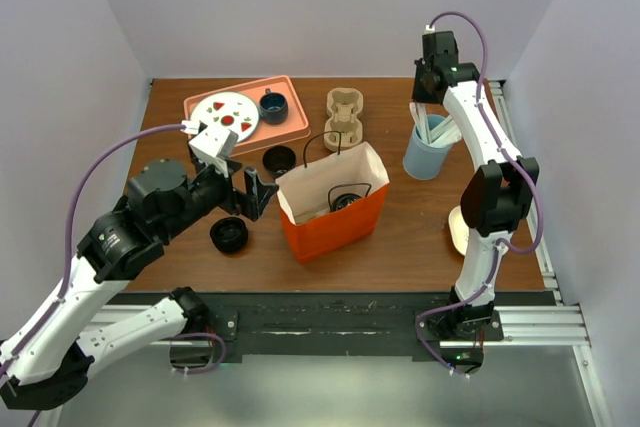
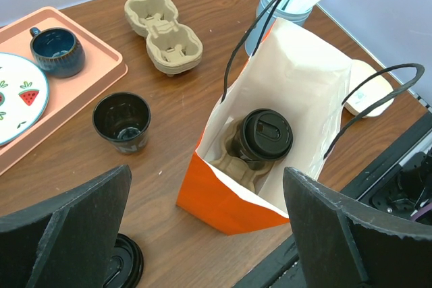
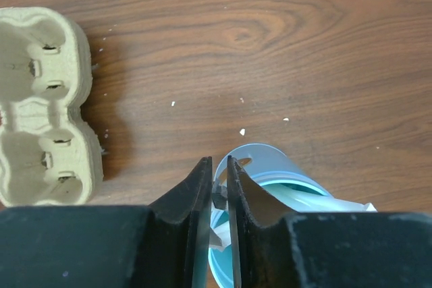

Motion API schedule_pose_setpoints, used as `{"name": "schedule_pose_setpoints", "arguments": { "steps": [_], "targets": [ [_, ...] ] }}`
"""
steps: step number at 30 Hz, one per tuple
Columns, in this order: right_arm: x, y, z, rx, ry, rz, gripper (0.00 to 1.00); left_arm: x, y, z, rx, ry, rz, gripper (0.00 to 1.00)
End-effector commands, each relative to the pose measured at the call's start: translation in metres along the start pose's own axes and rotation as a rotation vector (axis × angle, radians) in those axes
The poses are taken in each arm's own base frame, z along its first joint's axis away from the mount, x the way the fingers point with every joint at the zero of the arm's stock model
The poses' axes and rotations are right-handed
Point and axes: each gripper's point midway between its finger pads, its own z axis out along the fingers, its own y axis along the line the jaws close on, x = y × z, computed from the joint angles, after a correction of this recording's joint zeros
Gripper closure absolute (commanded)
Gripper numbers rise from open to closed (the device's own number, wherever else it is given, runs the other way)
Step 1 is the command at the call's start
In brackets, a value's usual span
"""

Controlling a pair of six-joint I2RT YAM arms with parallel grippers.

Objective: Pack the takeout coffee

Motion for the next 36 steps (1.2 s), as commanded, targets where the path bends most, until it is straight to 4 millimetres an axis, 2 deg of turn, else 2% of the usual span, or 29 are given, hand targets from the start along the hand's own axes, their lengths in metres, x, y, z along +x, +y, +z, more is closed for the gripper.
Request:
{"name": "schedule_pose_setpoints", "arguments": {
  "steps": [1, 3, 13, 17, 24, 28, 29, 32, 36],
  "targets": [
    [-0.031, -0.008, -0.017, 0.025, -0.103, 0.026, 0.81, -0.015, 0.000, -0.005, -0.007, -0.039, 0.004, 0.00],
    [-0.031, -0.009, -0.017, 0.032, -0.101, 0.024, 0.77, -0.014, 0.000, -0.004, -0.007, -0.039, 0.004, 0.00],
    [-0.034, -0.015, -0.018, 0.057, -0.122, 0.015, 0.77, -0.013, -0.003, 0.001, 0.010, -0.033, 0.010, 0.00],
    [-0.039, -0.015, -0.019, 0.066, -0.136, 0.012, 0.71, -0.014, -0.005, 0.002, 0.019, -0.034, 0.009, 0.00],
    [-0.042, -0.017, -0.019, 0.073, -0.143, -0.002, 0.87, -0.015, -0.006, 0.001, 0.026, -0.040, 0.006, 0.00],
    [-0.047, -0.021, -0.022, 0.089, -0.156, -0.006, 0.86, -0.014, -0.007, 0.000, 0.030, -0.038, 0.001, 0.00],
    [-0.048, -0.020, -0.023, 0.089, -0.159, -0.009, 0.81, -0.014, -0.007, -0.001, 0.031, -0.041, -0.001, 0.00],
    [-0.051, -0.022, -0.025, 0.098, -0.167, -0.014, 0.77, -0.015, -0.008, -0.002, 0.035, -0.045, -0.006, 0.00],
    [-0.053, -0.023, -0.027, 0.102, -0.173, -0.020, 0.80, -0.015, -0.009, -0.001, 0.041, -0.043, -0.010, 0.00]
  ]
}}
